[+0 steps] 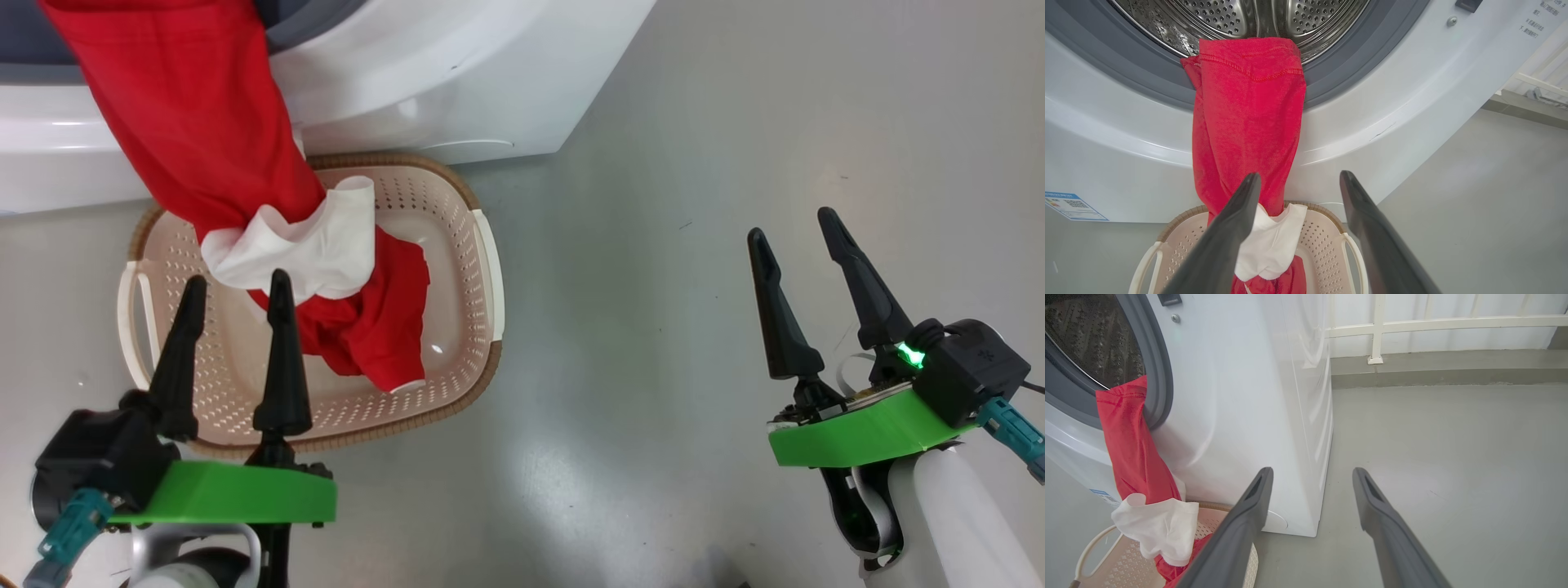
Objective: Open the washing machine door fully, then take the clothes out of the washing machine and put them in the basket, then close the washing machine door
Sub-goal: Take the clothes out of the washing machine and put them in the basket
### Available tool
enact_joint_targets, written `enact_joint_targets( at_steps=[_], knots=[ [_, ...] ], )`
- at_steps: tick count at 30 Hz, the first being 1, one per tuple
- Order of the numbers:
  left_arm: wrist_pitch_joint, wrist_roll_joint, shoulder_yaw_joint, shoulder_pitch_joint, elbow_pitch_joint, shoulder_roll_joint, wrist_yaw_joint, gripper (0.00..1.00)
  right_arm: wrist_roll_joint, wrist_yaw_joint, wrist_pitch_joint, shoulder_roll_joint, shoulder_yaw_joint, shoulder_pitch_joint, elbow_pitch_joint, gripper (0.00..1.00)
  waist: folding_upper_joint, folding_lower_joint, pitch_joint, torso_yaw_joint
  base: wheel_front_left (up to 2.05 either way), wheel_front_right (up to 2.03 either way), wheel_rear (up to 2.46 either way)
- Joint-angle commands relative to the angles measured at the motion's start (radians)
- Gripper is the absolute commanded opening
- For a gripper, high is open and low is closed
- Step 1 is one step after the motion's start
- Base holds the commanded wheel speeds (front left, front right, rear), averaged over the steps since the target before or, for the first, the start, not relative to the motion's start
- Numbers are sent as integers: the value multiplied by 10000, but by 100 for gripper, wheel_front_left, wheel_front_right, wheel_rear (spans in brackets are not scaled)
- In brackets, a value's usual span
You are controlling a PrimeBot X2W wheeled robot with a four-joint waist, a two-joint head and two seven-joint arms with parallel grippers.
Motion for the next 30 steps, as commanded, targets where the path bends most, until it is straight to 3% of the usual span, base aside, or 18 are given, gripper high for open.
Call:
enact_joint_targets(
  at_steps=[1, 17, 30],
  knots=[
    [25, -83, 317, -24, -194, 200, 69, 100, 6, 62, -63, -10, 200, 94, -238, 100, -1, 0, 8, 3, 0, 0, 0],
    [-176, -410, 747, -2166, 1451, 559, -299, 100, 62, 62, -63, -10, 311, -15, -179, 100, -1, 0, 74, -241, 0, 0, 0],
    [-422, -438, 717, -4432, 3787, 863, -756, 100, 188, 62, -63, -10, 487, -110, -96, 100, -1, 0, 107, -560, 0, 0, 0]
  ],
)
